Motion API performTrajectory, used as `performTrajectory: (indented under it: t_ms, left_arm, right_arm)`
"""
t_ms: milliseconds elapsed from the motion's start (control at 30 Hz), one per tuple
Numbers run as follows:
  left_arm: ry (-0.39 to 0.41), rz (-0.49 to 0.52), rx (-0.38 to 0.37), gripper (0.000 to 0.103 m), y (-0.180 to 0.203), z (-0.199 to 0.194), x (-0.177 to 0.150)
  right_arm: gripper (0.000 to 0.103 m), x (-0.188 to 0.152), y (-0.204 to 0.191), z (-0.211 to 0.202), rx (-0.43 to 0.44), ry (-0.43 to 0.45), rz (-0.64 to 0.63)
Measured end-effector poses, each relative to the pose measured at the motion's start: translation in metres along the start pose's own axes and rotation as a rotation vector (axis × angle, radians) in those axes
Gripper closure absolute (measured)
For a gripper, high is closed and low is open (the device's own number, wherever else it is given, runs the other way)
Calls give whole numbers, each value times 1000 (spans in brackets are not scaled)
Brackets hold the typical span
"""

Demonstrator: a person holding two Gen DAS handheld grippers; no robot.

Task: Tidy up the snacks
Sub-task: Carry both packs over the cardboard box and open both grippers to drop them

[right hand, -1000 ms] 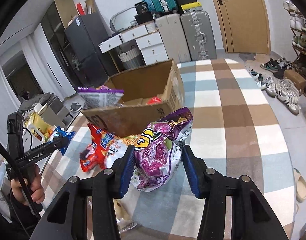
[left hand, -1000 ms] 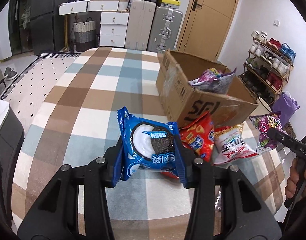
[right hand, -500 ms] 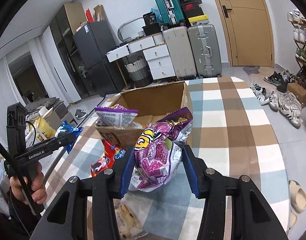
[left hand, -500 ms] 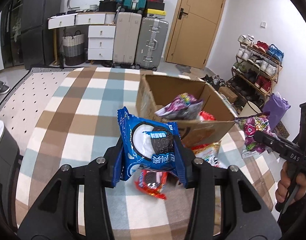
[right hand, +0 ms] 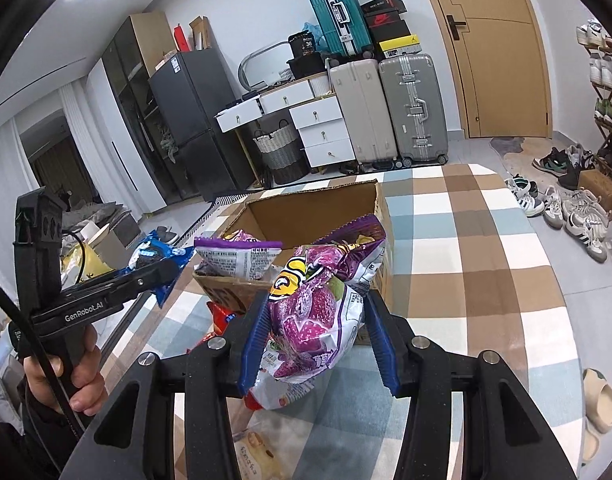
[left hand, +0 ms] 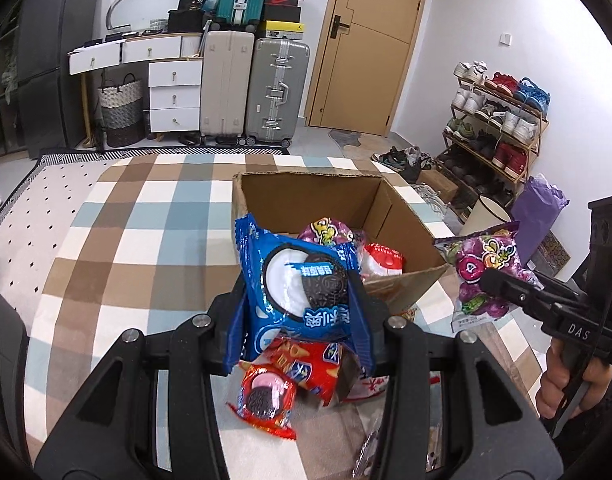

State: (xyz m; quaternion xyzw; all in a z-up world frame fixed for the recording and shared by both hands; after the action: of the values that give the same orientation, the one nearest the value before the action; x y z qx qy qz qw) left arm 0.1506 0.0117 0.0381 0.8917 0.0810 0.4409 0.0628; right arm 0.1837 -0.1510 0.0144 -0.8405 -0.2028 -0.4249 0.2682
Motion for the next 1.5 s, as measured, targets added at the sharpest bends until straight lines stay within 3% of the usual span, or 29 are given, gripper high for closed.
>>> performTrajectory:
  t_ms: [667, 1067, 1500]
  left_arm:
    - [-52, 8, -29, 62, 13, 74, 32]
    - [-45, 17, -2, 62, 10, 103, 50]
    - [-78, 41, 44, 62, 3, 132, 47]
  right_arm:
    - [55, 36, -7, 38, -2, 2, -34]
    - [55, 58, -7, 76, -40, -8, -82]
    - [55, 64, 8, 111, -89, -39, -106]
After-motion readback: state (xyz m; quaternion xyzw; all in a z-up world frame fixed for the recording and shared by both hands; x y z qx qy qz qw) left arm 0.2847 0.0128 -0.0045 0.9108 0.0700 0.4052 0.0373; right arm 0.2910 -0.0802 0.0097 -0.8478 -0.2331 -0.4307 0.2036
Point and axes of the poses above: each gripper's, at about its wrist camera, not at the fingertips, and z roughly the way its jaws point, y to its right, x to its top, the point moved 6 cm from there along z, roughly the way its jaws point, and after that the axes turned 1 degree about x, right-handed, at the moved point
